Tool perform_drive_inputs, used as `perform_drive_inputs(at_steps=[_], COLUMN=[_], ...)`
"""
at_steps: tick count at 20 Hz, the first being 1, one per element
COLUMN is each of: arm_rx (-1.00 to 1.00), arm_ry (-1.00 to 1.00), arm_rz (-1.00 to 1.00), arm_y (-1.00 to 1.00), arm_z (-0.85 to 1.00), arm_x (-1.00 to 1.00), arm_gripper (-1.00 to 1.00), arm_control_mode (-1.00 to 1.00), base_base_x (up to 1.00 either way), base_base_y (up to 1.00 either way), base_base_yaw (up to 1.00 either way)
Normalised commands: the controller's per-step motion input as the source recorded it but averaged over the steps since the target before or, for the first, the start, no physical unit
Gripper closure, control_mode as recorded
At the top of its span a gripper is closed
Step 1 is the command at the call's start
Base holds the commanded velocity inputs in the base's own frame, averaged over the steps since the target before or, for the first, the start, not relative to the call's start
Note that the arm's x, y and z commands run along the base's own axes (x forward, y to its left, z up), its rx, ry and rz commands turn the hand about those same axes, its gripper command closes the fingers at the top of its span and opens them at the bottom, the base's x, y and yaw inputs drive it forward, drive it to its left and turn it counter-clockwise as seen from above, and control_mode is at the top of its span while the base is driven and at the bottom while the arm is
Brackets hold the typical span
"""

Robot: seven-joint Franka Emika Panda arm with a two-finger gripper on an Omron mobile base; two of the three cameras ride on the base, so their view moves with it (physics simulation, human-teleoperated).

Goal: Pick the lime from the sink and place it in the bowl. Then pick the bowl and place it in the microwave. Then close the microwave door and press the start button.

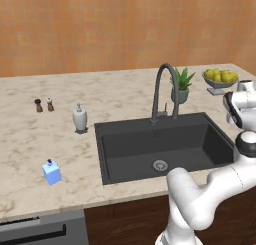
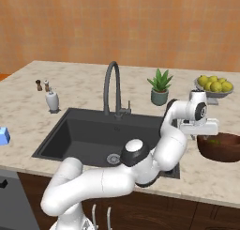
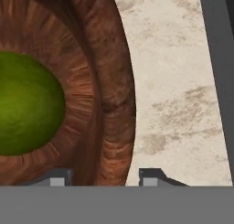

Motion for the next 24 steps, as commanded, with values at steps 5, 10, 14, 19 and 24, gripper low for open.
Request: perform_drive_inputs(at_steps=[5,10,14,19,24], arm_rx=[0.0,0.0,-0.01,-0.19,-0.27], arm_ry=[-0.01,-0.36,-0.55,-0.38,-0.12], arm_rz=[0.0,0.01,0.08,0.15,0.24], arm_y=[-0.01,0.01,0.58,0.68,0.56], arm_z=[0.0,0.08,0.04,0.38,0.65], arm_x=[-0.27,-0.75,-0.84,-0.52,-0.65], arm_gripper=[1.0,1.0,1.0,1.0,1.0], arm_control_mode=[-1.0,-1.0,-1.0,-1.0,-1.0], base_base_x=[0.0,0.0,0.0,0.0,0.0], base_base_y=[0.0,0.0,0.0,0.0,0.0], base_base_yaw=[0.0,0.0,0.0,0.0,0.0])
